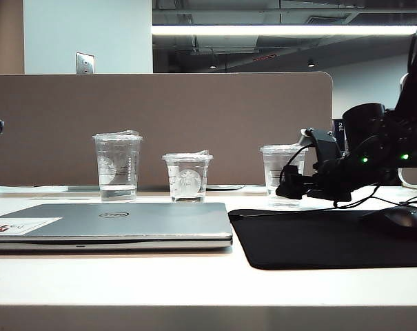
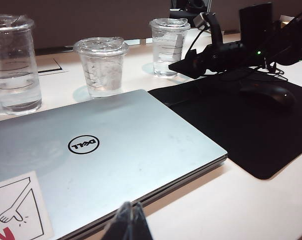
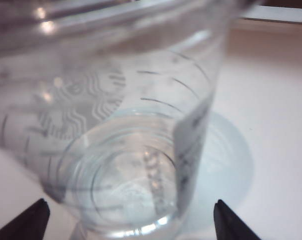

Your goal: Pick up the coffee cup on the right and place it on the right side of the laptop.

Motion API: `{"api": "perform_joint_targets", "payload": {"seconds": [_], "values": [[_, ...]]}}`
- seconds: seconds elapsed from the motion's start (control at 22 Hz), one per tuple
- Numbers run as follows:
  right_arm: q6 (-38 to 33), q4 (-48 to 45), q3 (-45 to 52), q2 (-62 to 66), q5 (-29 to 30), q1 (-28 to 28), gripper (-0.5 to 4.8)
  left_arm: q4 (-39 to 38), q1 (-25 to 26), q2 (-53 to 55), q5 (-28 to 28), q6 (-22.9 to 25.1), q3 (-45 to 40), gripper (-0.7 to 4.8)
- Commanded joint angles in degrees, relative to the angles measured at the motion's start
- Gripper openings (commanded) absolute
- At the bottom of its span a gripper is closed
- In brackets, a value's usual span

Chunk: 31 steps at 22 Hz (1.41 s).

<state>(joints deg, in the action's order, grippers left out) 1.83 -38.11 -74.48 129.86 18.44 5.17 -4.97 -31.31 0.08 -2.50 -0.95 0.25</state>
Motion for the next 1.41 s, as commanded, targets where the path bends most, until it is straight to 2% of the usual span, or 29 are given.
{"api": "perform_joint_targets", "payload": {"seconds": [0.05,0.55,1.09,1.41], "values": [[0.2,-1.2,-1.7,0.8,0.9,0.5,4.79,0.8,0.1,0.0,-0.1,0.1,0.2,-0.05],[0.1,-10.1,-3.1,5.1,0.7,1.2,4.79,0.7,0.1,0.0,-0.1,0.1,0.2,-0.05],[-0.2,-12.1,-3.4,5.8,-1.1,1.3,4.79,0.7,0.1,0.0,-0.1,0.1,0.2,-0.05],[-2.2,-10.5,-7.0,7.8,-1.2,1.6,4.79,0.7,0.1,0.0,-0.1,0.1,0.2,-0.05]]}}
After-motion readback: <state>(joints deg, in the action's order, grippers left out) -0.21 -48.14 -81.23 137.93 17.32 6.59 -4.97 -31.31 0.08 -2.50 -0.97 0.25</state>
